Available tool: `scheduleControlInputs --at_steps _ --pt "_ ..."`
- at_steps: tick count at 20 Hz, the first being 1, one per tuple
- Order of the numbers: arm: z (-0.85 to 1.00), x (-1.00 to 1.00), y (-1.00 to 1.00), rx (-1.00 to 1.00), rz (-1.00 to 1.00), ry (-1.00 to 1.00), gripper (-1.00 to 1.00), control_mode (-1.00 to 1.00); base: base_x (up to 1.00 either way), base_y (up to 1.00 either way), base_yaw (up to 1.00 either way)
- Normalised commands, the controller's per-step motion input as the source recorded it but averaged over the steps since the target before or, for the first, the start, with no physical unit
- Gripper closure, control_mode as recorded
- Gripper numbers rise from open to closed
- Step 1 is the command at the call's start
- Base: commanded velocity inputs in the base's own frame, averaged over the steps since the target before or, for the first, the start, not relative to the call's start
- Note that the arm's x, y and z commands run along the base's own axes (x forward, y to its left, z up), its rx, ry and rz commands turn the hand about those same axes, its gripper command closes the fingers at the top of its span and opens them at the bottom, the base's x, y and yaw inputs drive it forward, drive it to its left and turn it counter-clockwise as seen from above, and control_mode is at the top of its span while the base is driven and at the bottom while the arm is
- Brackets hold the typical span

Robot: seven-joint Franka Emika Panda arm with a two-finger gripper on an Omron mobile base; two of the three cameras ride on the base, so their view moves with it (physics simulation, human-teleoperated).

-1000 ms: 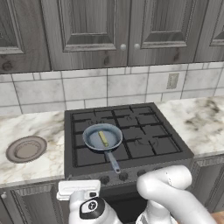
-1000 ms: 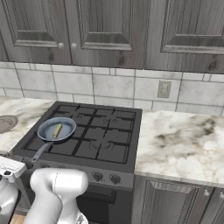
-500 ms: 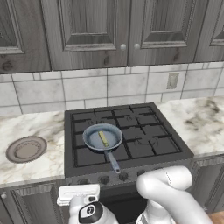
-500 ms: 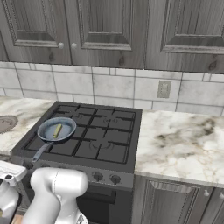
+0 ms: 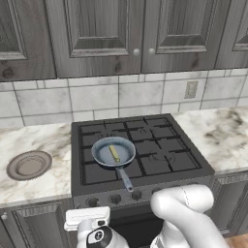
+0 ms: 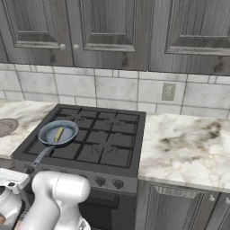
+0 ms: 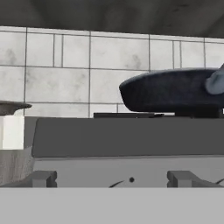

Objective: Pick up the butter stick and place it in the pan. Then turn on the burner for the pan.

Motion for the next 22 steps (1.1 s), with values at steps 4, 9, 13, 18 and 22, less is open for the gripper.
scheduleControlInputs --at_steps 4,9,13,18,22 --pt "-0.21 0.22 -0.03 0.00 0.00 0.00 -1.00 -1.00 0.00 0.00 0.00" --pt "-0.22 0.25 -0.13 0.00 0.00 0.00 -1.00 -1.00 0.00 0.00 0.00" --pt "-0.23 0.02 -0.02 0.00 0.00 0.00 -1.00 -1.00 0.00 0.00 0.00" --pt "-0.19 0.00 -0.01 0.00 0.00 0.00 -1.00 -1.00 0.00 0.00 0.00" --pt "-0.14 0.01 -0.10 0.00 0.00 0.00 -1.00 -1.00 0.00 0.00 0.00"
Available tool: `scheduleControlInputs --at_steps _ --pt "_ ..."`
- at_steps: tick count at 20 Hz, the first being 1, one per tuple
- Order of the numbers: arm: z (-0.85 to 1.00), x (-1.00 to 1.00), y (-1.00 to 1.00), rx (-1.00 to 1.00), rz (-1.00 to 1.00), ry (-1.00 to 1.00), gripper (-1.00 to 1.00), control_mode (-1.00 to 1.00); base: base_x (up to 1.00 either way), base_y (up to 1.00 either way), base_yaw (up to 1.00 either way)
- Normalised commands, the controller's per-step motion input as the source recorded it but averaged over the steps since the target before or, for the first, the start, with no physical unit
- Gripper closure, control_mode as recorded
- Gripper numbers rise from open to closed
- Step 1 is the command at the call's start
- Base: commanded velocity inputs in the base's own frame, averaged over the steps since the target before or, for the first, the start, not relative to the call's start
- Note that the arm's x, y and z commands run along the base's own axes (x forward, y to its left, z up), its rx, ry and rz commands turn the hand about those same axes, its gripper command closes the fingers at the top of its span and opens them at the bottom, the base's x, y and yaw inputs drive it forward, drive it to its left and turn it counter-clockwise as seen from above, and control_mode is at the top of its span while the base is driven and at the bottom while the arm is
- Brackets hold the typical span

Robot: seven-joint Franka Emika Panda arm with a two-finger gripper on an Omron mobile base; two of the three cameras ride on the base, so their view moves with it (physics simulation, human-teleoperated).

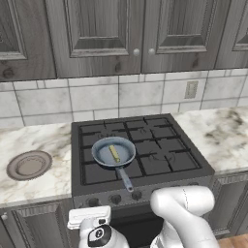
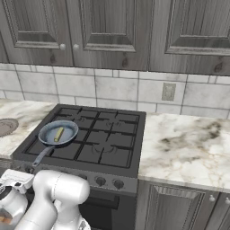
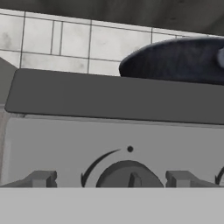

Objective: Pick up the butter stick and place it in the pan. Then turn on the burner for the pan.

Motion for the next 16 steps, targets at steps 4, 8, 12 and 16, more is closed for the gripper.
scheduleControlInputs --at_steps 4,8,12,16 --pt "-0.19 0.00 -0.20 0.00 0.00 0.00 -1.00 -1.00 0.00 0.00 0.00" --pt "-0.13 0.00 -0.19 0.00 0.00 0.00 -1.00 -1.00 0.00 0.00 0.00" --pt "-0.13 0.00 -0.13 0.00 0.00 0.00 -1.00 -1.00 0.00 0.00 0.00" --pt "-0.05 0.01 0.00 0.00 0.00 0.00 -1.00 -1.00 0.00 0.00 0.00"
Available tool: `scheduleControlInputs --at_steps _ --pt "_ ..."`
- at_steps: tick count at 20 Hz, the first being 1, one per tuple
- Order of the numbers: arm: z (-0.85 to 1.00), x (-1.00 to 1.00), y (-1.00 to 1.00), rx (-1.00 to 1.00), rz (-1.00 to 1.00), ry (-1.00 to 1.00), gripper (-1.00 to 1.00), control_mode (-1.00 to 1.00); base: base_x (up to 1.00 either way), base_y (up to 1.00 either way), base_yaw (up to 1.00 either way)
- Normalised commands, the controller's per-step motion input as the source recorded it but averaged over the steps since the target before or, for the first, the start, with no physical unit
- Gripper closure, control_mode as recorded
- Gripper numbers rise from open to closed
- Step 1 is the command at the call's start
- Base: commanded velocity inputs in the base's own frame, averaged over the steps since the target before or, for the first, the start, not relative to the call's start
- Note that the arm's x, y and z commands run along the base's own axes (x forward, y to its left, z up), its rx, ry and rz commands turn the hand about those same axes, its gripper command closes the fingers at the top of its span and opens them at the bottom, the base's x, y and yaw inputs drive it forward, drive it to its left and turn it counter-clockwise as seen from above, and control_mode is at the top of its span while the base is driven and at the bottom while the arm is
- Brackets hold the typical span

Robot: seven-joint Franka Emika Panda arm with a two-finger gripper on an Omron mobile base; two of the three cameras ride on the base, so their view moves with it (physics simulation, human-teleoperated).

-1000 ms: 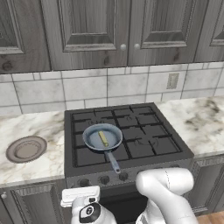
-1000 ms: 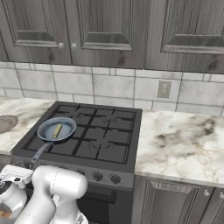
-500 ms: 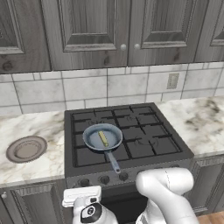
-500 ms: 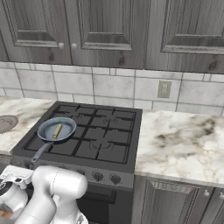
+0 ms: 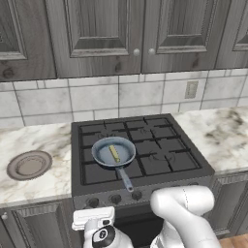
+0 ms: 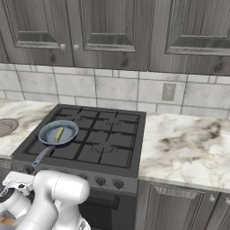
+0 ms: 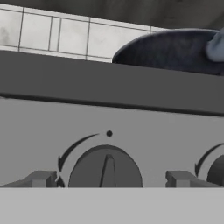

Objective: Pick up the butter stick and place it in the pan. Then turn on the burner for the pan.

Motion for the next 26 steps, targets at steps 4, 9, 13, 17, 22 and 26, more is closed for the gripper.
scheduleControlInputs --at_steps 4,9,13,17,22,26 --pt "0.00 0.10 0.00 0.00 0.00 0.00 -1.00 -1.00 0.00 0.00 0.00" --pt "0.00 0.13 0.00 0.00 0.00 0.00 -1.00 -1.00 0.00 0.00 0.00" --pt "0.00 0.06 0.00 0.00 0.00 0.00 -1.00 -1.00 0.00 0.00 0.00" --pt "0.00 0.01 0.00 0.00 0.00 0.00 -1.00 -1.00 0.00 0.00 0.00" --pt "0.00 0.00 0.00 0.00 0.00 0.00 1.00 -1.00 0.00 0.00 0.00" --pt "0.00 0.00 0.00 0.00 0.00 0.00 1.00 -1.00 0.00 0.00 0.00"
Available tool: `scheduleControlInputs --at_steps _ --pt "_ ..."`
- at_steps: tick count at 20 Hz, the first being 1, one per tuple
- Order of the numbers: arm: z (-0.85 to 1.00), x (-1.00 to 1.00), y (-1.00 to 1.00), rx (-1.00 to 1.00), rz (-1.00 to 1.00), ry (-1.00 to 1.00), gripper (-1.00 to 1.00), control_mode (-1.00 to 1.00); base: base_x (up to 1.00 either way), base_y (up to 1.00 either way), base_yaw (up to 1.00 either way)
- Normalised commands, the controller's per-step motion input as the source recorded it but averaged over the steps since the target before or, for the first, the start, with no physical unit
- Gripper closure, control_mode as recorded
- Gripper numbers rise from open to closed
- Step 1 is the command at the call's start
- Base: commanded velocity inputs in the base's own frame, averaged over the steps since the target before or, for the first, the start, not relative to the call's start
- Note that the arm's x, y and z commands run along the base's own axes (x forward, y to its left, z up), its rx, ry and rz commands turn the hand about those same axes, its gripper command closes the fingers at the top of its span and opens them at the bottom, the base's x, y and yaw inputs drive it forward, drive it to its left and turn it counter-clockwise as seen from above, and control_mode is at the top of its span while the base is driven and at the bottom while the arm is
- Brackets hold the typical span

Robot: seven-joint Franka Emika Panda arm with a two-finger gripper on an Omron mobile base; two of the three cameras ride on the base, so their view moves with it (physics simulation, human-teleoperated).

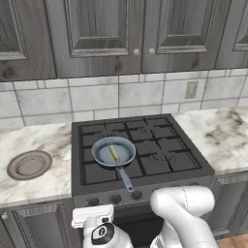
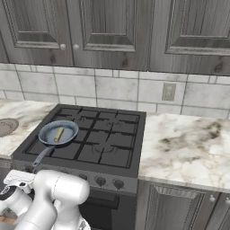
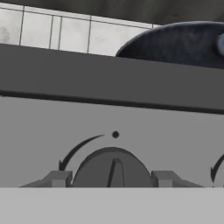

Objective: Pick up the butter stick and place it in the pan. Then turn on the burner for the pan.

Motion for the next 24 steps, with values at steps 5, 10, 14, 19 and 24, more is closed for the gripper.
scheduleControlInputs --at_steps 5,10,14,19,24 --pt "0.00 0.00 0.00 0.00 0.00 0.00 1.00 -1.00 0.00 0.00 0.00" --pt "0.00 0.07 0.00 -0.07 0.00 0.04 1.00 -1.00 0.00 0.00 0.00" --pt "0.00 0.07 0.00 -0.13 0.00 0.08 1.00 -1.00 0.00 0.00 0.00" --pt "0.00 0.07 -0.03 -0.13 0.02 0.10 1.00 -1.00 0.00 0.00 0.00" --pt "0.00 0.05 -0.10 -0.11 0.03 0.08 1.00 -1.00 0.00 0.00 0.00"
